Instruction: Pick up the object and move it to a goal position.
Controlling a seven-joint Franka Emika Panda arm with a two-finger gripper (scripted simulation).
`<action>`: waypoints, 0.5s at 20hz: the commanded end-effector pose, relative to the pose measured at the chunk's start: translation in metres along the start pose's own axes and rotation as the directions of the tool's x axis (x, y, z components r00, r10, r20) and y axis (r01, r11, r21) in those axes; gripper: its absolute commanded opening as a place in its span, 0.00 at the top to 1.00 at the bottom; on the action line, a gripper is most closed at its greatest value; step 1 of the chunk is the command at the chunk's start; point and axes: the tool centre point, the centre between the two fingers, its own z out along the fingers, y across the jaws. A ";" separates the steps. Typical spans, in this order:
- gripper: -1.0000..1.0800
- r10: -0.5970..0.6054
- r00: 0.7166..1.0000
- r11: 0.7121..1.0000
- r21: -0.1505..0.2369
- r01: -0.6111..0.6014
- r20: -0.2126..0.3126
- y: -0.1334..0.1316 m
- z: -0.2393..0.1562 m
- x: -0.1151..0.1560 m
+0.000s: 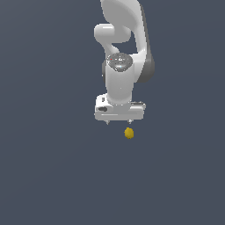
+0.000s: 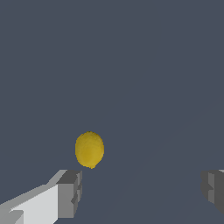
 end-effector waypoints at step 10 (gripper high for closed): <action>0.04 0.173 0.985 0.985 -0.005 -0.173 0.006 -0.018 0.025 -0.004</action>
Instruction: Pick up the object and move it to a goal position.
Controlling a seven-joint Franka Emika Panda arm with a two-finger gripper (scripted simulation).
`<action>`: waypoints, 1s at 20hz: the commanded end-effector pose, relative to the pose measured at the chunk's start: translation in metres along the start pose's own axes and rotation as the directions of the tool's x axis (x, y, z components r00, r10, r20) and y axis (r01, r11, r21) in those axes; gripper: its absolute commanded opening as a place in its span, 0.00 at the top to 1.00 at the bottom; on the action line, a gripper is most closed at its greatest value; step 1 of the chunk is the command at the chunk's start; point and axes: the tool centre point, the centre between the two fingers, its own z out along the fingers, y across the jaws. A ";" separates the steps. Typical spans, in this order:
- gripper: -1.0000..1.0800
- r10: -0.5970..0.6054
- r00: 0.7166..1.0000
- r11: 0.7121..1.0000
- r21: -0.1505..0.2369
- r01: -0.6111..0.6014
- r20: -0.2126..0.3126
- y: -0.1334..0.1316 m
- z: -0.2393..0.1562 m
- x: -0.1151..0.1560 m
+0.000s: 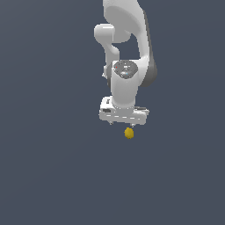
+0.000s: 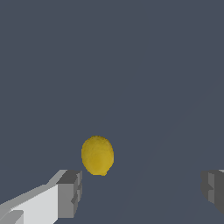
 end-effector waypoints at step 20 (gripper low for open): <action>0.04 0.422 0.906 0.906 -0.024 -0.422 -0.001 -0.040 0.061 -0.021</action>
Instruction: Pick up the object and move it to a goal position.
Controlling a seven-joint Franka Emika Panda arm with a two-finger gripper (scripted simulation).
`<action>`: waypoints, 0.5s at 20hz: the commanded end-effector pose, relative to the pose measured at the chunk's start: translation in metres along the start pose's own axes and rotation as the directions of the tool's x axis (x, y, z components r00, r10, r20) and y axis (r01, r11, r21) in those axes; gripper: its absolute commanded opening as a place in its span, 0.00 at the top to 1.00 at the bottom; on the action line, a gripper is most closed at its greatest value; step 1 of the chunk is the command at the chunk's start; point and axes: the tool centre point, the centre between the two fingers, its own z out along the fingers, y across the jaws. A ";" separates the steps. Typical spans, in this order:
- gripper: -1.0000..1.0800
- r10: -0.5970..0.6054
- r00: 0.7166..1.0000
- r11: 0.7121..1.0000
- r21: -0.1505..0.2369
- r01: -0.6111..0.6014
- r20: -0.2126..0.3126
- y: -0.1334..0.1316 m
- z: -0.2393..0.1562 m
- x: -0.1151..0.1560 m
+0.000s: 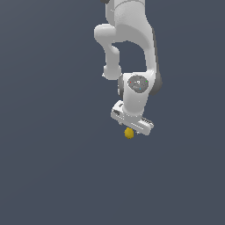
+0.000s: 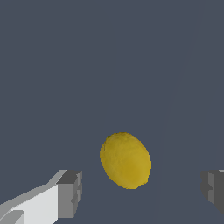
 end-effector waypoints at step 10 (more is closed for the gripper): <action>0.04 0.092 0.996 0.996 -0.006 -0.092 -0.003 -0.005 0.012 -0.007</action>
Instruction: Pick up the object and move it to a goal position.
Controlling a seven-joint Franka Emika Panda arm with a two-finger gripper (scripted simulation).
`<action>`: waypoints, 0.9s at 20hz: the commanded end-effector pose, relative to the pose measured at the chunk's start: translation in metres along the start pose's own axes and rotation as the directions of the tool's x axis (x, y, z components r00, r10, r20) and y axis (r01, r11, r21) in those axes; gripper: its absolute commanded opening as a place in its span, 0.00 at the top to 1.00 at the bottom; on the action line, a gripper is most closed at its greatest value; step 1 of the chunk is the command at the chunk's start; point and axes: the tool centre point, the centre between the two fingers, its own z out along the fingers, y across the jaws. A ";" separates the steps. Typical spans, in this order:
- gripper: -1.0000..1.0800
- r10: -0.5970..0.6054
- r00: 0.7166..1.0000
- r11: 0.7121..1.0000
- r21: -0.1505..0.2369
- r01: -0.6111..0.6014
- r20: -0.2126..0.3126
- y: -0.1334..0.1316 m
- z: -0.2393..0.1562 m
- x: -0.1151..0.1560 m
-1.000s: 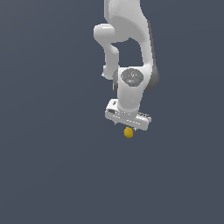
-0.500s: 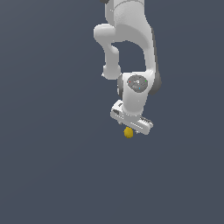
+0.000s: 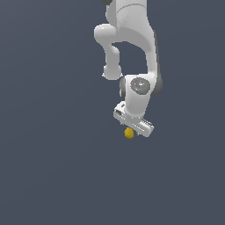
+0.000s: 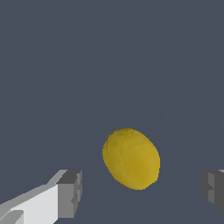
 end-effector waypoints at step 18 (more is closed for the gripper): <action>0.04 0.007 1.000 1.000 0.000 -0.007 0.000 0.000 0.051 0.000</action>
